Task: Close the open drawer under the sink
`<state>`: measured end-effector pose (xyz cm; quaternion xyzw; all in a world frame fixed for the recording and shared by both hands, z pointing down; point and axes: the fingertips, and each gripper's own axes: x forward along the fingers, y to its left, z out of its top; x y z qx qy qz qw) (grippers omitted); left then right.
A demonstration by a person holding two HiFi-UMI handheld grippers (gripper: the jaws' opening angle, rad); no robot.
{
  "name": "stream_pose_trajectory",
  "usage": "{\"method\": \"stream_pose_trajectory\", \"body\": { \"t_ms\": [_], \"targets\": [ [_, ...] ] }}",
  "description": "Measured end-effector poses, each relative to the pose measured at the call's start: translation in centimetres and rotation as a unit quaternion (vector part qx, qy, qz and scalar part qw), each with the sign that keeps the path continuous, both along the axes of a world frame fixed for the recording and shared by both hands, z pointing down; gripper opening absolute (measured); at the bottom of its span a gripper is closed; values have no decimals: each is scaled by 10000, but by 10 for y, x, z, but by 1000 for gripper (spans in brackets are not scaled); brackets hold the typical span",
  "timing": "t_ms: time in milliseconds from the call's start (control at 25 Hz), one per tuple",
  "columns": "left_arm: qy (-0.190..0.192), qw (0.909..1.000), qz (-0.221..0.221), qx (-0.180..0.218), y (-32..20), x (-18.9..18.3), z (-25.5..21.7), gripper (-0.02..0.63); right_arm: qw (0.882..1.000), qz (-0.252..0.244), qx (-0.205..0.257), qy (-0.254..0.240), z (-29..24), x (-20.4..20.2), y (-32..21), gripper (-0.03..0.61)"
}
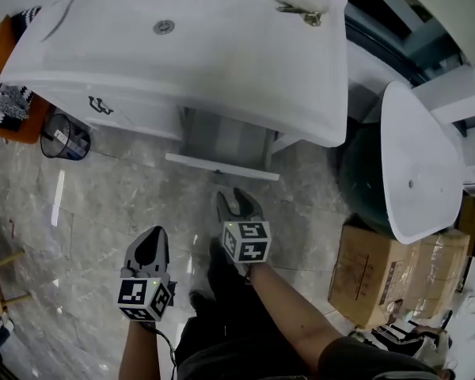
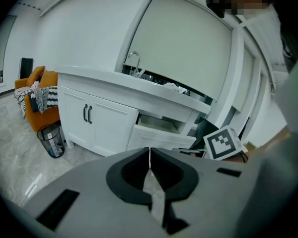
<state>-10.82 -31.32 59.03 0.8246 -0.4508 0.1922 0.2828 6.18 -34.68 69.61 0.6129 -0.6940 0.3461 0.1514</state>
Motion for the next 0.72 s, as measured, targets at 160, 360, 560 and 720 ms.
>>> {"method": "stream_pose_trajectory", "body": {
  "t_ms": [160, 360, 560, 720],
  "targets": [
    [-15, 9999, -20, -139, -11, 14, 24, 19, 9999, -113, -76, 38, 30, -1, -22, 163],
    [27, 9995, -24, -308, -16, 23, 48, 19, 9997, -88, -224, 54, 63, -3, -46, 163],
    [51, 9990, -5, -439, -20, 28, 64, 18, 9993, -118, -321, 114, 79, -8, -60, 163],
    [61, 9990, -6, -448, -31, 31, 70, 19, 9973, -302, -455, 482, 88, -8, -67, 140]
  ]
}}
